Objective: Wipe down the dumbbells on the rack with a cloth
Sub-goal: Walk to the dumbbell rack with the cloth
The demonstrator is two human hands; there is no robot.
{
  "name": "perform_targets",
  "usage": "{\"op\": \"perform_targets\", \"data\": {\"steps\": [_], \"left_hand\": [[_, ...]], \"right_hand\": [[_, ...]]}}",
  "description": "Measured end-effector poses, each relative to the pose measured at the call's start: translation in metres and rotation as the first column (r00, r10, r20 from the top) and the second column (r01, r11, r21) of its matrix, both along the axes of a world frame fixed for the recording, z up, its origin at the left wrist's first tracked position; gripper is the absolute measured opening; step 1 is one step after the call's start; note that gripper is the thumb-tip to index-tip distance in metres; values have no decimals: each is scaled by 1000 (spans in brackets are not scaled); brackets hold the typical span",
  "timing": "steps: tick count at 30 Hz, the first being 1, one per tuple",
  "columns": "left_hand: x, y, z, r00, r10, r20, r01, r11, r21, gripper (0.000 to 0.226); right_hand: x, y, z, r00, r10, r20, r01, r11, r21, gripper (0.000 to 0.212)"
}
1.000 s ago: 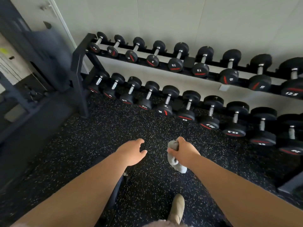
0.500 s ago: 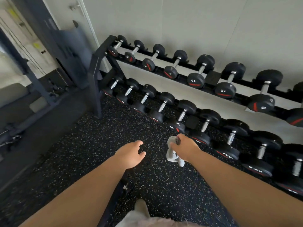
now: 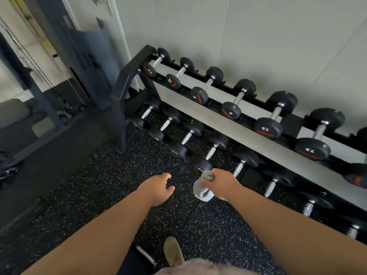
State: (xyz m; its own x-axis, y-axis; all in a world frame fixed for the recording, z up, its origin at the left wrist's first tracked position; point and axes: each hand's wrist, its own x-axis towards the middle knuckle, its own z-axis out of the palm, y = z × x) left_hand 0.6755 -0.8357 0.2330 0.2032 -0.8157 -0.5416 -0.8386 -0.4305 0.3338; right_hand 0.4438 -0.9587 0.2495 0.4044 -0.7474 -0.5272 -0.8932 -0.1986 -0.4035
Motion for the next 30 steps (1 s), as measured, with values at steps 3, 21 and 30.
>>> {"op": "perform_targets", "data": {"steps": [3,21,30], "left_hand": [[35,-34,1,999,-41,21,40,999,7,61],[185,-201,-8,991,126,32,-128,990,62,64],[231,-254,-3,968,243,57,-247,967,70,65]], "right_hand": [[39,-32,-5,999,-28,17,27,999,22,27],[204,-226,-28,979,175,101,-178,984,17,34],[268,-313,-27,957,231,173,-248,965,84,27]]}}
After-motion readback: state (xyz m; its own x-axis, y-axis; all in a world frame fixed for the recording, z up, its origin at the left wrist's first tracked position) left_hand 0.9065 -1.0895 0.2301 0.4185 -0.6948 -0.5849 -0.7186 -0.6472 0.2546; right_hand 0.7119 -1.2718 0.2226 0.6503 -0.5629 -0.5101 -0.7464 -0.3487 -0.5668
